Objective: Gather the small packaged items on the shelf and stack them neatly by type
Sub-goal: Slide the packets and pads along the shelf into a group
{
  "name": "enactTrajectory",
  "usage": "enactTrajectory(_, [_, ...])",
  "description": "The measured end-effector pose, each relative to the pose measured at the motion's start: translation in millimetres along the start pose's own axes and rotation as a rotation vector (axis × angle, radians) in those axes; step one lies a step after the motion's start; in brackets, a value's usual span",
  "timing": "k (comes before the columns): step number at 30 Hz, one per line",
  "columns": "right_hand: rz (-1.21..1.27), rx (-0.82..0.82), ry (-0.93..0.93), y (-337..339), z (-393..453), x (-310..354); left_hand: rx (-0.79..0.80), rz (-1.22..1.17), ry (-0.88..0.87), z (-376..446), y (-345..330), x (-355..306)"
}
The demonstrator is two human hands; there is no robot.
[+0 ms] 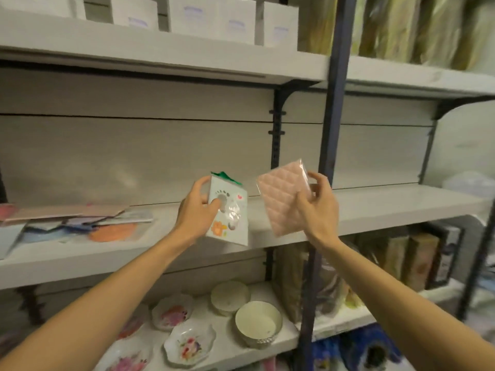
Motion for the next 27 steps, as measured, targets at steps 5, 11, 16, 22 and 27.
enactTrajectory(5, [-0.077, -0.169, -0.001, 98, 18, -40, 0.03, -0.033, -0.218, -25, -94, -43])
enactTrajectory(11, [-0.144, -0.209, -0.117, 193, 52, -91, 0.241, -0.058, -0.282, -41, -211, -75])
enactTrajectory(16, [-0.206, -0.195, -0.183, 235, 79, -125, 0.311, -0.042, -0.193, -30, -285, -82])
enactTrajectory(22, [-0.182, -0.231, -0.344, 250, 117, -180, 0.285, -0.071, -0.068, 10, -360, -83])
enactTrajectory(27, [-0.179, -0.228, -0.423, 254, 168, -219, 0.226, -0.069, -0.033, 59, -427, -73])
Point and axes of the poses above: each hand's wrist, its own z-axis towards the middle knuckle, its own y-axis out of the back of the hand, x = y × z, the point moved 3 cm from there along z, towards the middle knuckle, and after that the axes turned 4 degrees about -x, right-handed, at the moved point
